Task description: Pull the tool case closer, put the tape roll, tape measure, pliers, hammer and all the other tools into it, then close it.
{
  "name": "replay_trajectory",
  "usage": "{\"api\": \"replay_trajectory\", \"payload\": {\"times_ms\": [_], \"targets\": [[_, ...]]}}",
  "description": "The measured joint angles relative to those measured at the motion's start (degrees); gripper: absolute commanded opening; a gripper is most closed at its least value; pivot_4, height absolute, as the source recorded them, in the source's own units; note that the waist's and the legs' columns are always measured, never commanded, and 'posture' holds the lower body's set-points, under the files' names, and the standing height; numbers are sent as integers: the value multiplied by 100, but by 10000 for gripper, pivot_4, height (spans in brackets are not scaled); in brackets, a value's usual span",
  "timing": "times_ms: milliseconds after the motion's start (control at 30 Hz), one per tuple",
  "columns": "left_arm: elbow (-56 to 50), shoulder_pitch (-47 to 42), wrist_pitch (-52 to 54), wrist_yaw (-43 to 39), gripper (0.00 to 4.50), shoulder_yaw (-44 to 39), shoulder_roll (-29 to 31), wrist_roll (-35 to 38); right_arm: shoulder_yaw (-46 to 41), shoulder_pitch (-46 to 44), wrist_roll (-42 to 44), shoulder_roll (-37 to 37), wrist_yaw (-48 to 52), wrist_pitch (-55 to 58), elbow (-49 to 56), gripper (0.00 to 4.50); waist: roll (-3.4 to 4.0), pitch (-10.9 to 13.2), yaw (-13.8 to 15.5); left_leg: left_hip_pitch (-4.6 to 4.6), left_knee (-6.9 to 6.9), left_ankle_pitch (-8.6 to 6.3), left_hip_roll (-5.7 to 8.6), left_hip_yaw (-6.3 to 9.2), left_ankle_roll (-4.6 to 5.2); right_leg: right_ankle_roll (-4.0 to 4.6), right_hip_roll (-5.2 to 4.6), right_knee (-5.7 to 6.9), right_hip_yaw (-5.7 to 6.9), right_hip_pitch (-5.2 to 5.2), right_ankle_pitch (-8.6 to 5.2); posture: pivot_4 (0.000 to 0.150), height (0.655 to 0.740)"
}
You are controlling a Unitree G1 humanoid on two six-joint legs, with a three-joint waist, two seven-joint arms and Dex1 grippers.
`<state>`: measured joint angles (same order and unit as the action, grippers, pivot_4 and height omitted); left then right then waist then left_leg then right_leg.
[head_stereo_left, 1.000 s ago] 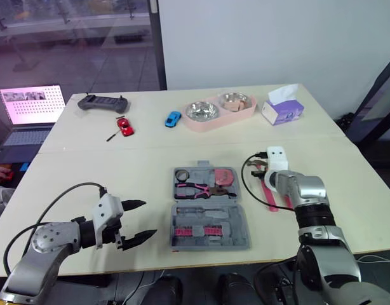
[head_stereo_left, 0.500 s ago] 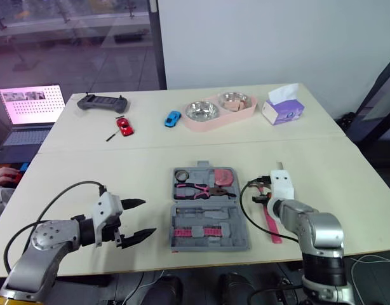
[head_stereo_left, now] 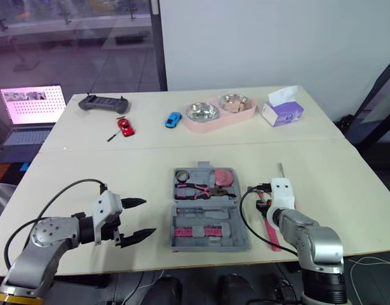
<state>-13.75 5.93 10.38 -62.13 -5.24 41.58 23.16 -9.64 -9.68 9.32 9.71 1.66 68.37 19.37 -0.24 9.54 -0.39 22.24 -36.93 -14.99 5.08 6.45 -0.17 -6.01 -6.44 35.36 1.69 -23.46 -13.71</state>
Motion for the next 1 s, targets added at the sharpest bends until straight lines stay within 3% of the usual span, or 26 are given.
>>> {"api": "replay_trajectory", "payload": {"times_ms": [33, 67, 267, 367, 500, 567, 633, 700, 833, 1000], "targets": [[0, 2, 0, -3, 45000, 0, 0, 0, -44, -12, 28, -8, 2, 86, 54, 42875, 2, 1, 11, 1, -1, 0, 1, 0, 0, 0, 0, -1, 0, 0, 0, 1500, 7370], [0, 12, 0, -4, 45000, -1, 5, 0, -81, -19, 54, -7, 6, 160, 97, 44520, 3, 2, 20, 1, -1, 0, 3, 0, 0, 0, 0, -2, 0, -1, 0, 1500, 7370], [3, 82, 1, -24, 45000, -41, 58, 14, -650, -281, 350, 512, 369, 1509, 1102, 44520, 55, 34, 100, 30, -1, 1, 3, -9, 1, -2, -3, 5, 0, -18, 1, 1500, 7370], [16, 92, 3, -70, 45000, -169, 71, 131, -958, -497, 1111, 1821, 1351, 2198, 1755, 44520, 63, 40, 112, 30, 1, -1, -1, -6, 5, -8, -3, 0, 7, -7, -3, 1500, 7370], [48, 7, -5, -153, 45000, -238, -53, 315, -450, -1005, 2101, 3782, 3052, 2068, 1476, 44520, 72, 70, 69, 27, -4, -2, -2, -21, 7, -11, -11, -6, 8, -2, -5, 1500, 7370], [69, -38, -83, -189, 45000, -259, -223, 472, 32, -1208, 2170, 4666, 3883, 1268, 1296, 44520, 62, 72, 64, 24, -2, -3, -4, -24, 8, -35, -13, -9, 10, 3, -18, 1500, 7370], [268, -156, -256, -324, 45000, -288, -448, 639, 940, -1287, 1697, 5614, 4787, -248, 937, 44520, 47, 78, 65, 23, -3, -5, -5, -24, 9, -59, -11, -13, 15, 7, -10, 1500, 7370], [492, -248, -568, -537, 45000, -330, -562, 745, 1728, -1380, 995, 6077, 5563, -1773, 421, 44520, 30, 84, 68, 26, -4, -6, -4, -26, 9, -60, -13, -15, 16, 6, -8, 1500, 7370], [934, -446, -914, -991, 45000, -326, -484, 732, 2931, -1957, -389, 6238, 6760, -4499, -649, 44520, 33, 89, 59, 28, -4, -8, 3, -35, 12, -44, -13, -15, 10, 0, 4, 1500, 7370], [1291, -638, -1011, -1643, 45000, -162, -171, 658, 3830, -3096, -2058, 5754, 7308, -7850, -2137, 44520, 37, 95, -36, 26, -1, -8, 2, -33, 11, -43, -7, -11, 6, -4, 4, 1500, 7370]]}}
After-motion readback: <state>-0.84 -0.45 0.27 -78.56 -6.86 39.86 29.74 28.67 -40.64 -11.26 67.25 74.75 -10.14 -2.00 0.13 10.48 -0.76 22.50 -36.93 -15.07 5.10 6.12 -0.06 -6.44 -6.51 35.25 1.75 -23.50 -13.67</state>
